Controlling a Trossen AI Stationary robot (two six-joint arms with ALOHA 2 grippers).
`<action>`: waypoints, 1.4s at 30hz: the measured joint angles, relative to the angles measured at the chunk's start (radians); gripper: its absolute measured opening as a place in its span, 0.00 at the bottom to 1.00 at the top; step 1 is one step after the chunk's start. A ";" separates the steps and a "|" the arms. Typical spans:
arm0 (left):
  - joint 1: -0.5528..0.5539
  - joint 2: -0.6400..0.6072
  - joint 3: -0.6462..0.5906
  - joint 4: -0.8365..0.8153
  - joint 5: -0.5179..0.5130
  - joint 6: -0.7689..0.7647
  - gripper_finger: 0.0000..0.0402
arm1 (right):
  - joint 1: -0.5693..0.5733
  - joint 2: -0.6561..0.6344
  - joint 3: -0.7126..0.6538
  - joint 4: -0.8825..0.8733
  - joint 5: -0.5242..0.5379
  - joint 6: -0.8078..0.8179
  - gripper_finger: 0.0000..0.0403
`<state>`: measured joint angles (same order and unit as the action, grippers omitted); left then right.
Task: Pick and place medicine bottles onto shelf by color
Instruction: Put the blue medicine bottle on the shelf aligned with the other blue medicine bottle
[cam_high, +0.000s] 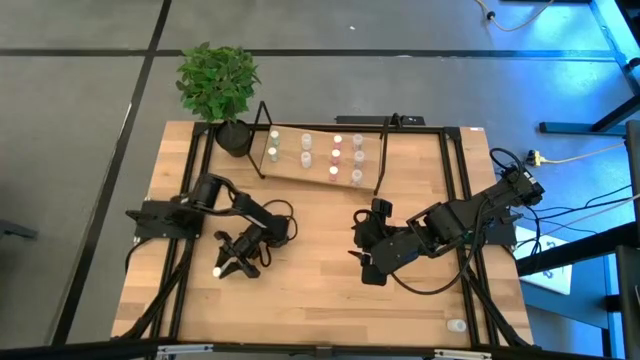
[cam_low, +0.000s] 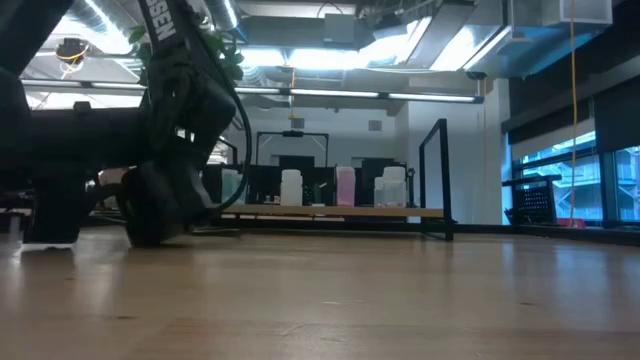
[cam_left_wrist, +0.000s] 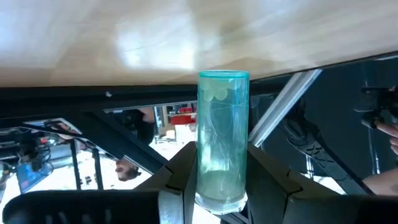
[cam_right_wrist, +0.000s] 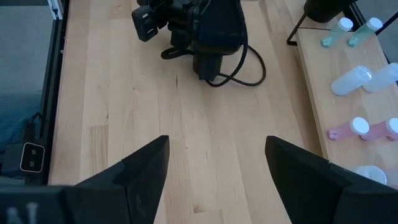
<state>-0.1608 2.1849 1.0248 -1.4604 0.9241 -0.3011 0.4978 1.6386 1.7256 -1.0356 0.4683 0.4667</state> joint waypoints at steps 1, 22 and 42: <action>0.000 0.002 0.000 0.002 -0.005 -0.001 0.25 | 0.000 0.000 0.000 0.000 0.000 0.000 0.66; 0.021 0.007 -0.001 0.025 -0.019 -0.062 0.25 | 0.000 0.000 0.000 0.000 0.000 0.000 0.66; 0.021 0.007 -0.002 0.033 -0.021 -0.063 0.45 | 0.000 0.000 0.000 0.000 0.000 0.000 0.66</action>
<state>-0.1394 2.1918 1.0233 -1.4277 0.9035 -0.3643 0.4979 1.6386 1.7256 -1.0359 0.4683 0.4667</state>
